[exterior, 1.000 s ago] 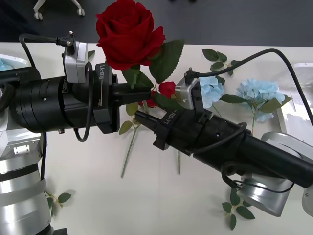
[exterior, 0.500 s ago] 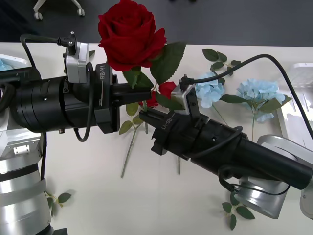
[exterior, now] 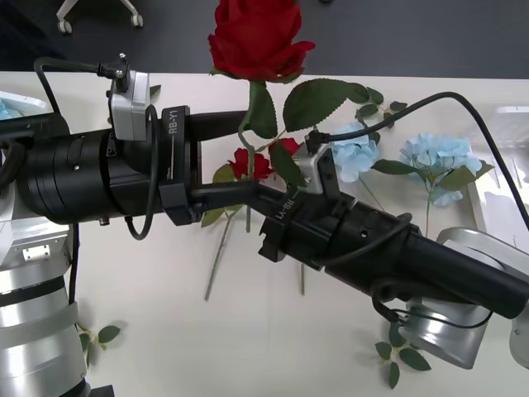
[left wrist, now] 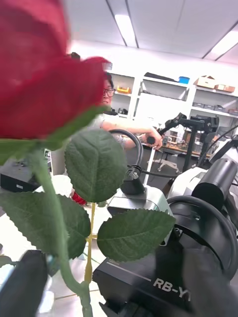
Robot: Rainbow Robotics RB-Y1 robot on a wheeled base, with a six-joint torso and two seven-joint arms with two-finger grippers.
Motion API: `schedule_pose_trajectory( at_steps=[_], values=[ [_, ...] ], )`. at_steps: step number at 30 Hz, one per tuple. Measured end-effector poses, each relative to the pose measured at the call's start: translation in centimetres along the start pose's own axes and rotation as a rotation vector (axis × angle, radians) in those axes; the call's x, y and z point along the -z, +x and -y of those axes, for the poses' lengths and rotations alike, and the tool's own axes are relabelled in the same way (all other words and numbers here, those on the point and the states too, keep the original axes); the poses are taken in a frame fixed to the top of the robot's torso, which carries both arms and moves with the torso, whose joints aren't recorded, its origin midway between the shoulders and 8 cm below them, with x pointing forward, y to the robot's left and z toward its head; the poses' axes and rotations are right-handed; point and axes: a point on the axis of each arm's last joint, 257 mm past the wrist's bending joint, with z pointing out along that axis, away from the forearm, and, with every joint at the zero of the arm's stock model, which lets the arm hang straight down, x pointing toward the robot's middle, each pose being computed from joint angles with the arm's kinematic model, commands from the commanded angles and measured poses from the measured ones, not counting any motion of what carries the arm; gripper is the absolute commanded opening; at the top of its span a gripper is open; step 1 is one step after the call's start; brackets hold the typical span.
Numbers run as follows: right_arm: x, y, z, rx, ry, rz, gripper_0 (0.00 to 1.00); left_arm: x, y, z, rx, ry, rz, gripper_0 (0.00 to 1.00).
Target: Put the red flowers into the right box and the blue flowers into the left box
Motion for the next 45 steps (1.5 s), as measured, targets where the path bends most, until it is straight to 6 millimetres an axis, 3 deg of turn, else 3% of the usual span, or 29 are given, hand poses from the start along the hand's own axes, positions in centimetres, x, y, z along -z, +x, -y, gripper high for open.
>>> schedule_pose_trajectory(
  at_steps=[8,14,21,27,33,41,45],
  values=[
    [2.4,2.2,3.1,-0.045,0.062,-0.157,0.00,0.0,0.0,0.0,0.000,0.000,0.000,1.00],
    [4.0,0.1,5.7,-0.085,0.144,-0.248,0.00,0.0,0.0,0.0,0.000,0.000,0.000,1.00],
    [7.6,-1.7,10.8,-0.138,0.319,-0.299,0.00,0.1,0.7,-0.2,0.021,-0.008,-0.008,1.00],
    [13.6,-0.5,15.9,-0.186,0.526,-0.421,0.00,0.5,3.7,-1.4,0.063,-0.075,-0.081,1.00],
    [19.5,0.0,19.6,-0.213,0.701,-0.539,0.00,0.9,6.1,-3.3,0.081,-0.174,-0.147,1.00],
    [28.6,-1.0,24.8,-0.230,0.997,-0.609,0.00,3.8,9.8,-5.5,0.069,-0.328,-0.291,1.00],
    [34.1,0.0,26.8,-0.318,1.126,-0.634,0.00,6.2,11.2,-6.4,0.076,-0.385,-0.406,1.00]
  ],
)
